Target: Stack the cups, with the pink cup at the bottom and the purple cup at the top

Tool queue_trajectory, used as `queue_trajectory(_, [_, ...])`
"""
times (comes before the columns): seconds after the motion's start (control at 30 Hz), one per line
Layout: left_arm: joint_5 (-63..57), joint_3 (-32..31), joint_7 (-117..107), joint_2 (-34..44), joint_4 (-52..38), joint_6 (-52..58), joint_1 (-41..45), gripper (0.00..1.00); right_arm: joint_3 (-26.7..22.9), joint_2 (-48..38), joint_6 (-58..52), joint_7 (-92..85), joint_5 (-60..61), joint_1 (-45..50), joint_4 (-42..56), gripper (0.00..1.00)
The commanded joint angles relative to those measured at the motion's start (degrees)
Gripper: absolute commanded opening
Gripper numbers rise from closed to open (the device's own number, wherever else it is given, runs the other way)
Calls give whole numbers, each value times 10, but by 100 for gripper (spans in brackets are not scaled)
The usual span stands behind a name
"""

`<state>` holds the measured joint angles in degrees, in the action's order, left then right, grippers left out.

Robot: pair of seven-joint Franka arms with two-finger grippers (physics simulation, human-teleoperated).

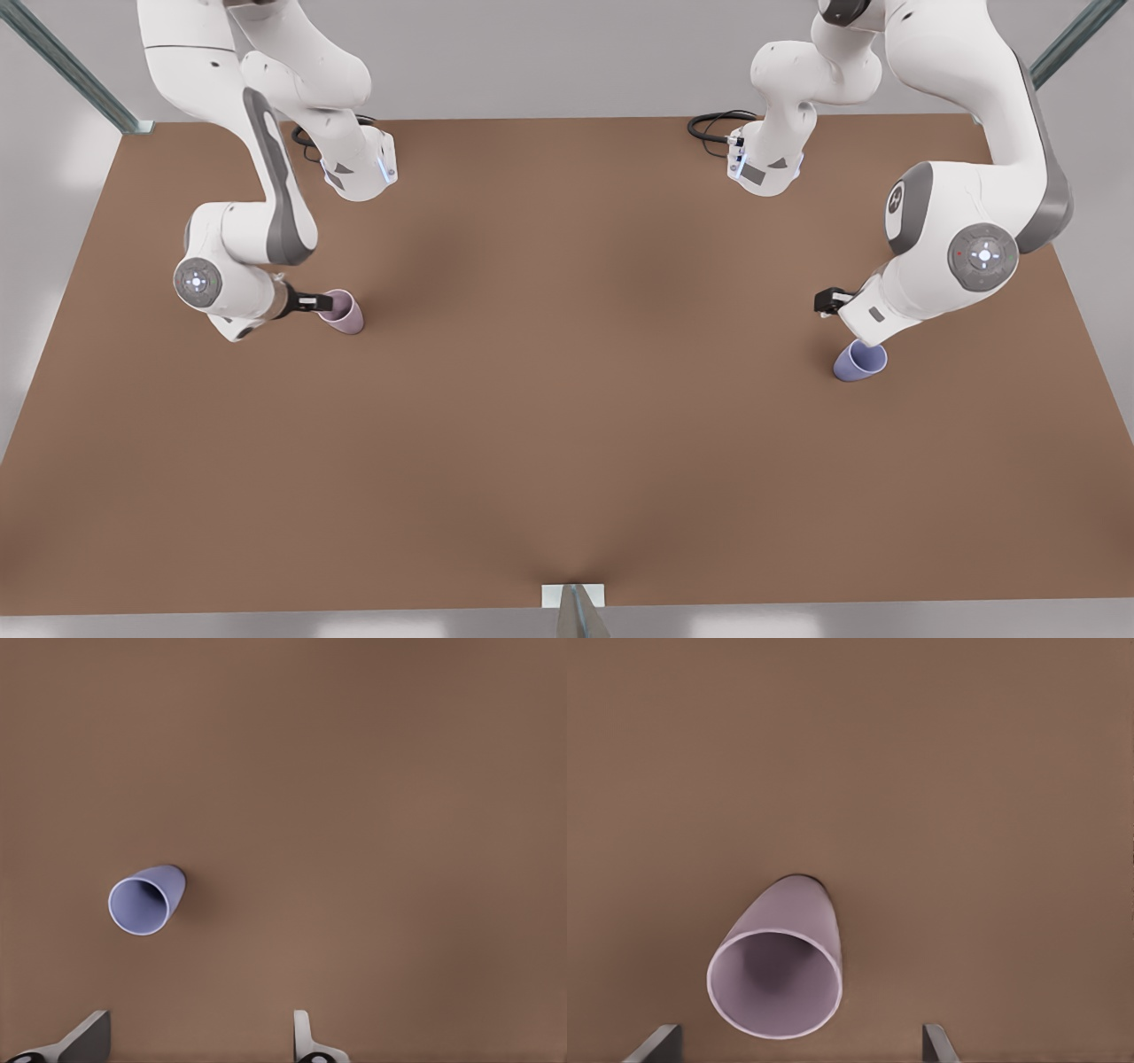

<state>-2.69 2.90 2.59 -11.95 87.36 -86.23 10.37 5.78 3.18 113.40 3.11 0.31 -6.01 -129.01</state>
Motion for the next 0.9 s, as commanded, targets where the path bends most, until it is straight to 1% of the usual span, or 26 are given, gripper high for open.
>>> queue_trajectory(0.0, [0,0,3,1,2,3,0,100,0,3,11,-5,1,9,-5,100])
queue_trajectory(0.07, [0,0,3,1,2,3,0,100,0,21,18,-17,1,-1,-10,99])
queue_trajectory(0.17, [0,0,3,0,4,3,0,100,0,24,19,-17,1,3,-32,98])
queue_trajectory(0.27, [0,0,3,0,4,3,-1,100,-1,44,44,-18,-2,-1,-38,98])
queue_trajectory(0.33, [0,0,3,1,4,5,-1,100,-1,50,78,-27,-4,-8,-61,98])
queue_trajectory(0.4, [-1,0,3,0,4,6,-1,100,-1,61,88,-27,-4,-8,-62,93])
queue_trajectory(0.43, [-1,0,3,0,4,6,-1,100,-1,71,96,-27,-4,-8,-61,84])
queue_trajectory(0.47, [-1,0,3,0,4,7,-1,100,-1,78,102,-27,-4,-8,-61,67])
queue_trajectory(0.5, [-1,0,3,0,4,6,-1,100,-1,83,102,-27,-4,-8,-58,55])
queue_trajectory(0.57, [-1,0,3,0,4,6,-1,100,-1,91,112,-26,-4,-7,-56,38])
queue_trajectory(0.6, [-1,0,3,0,4,7,-1,100,-1,91,116,-24,-4,-4,-56,28])
queue_trajectory(0.63, [-2,0,3,0,4,7,-1,100,-1,92,116,-24,-4,-2,-56,21])
queue_trajectory(0.8, [-3,0,3,0,7,6,-1,100,0,90,108,-14,-3,-1,-55,21])
queue_trajectory(0.87, [-3,0,3,0,7,6,-1,100,2,88,87,3,0,-1,-27,21])
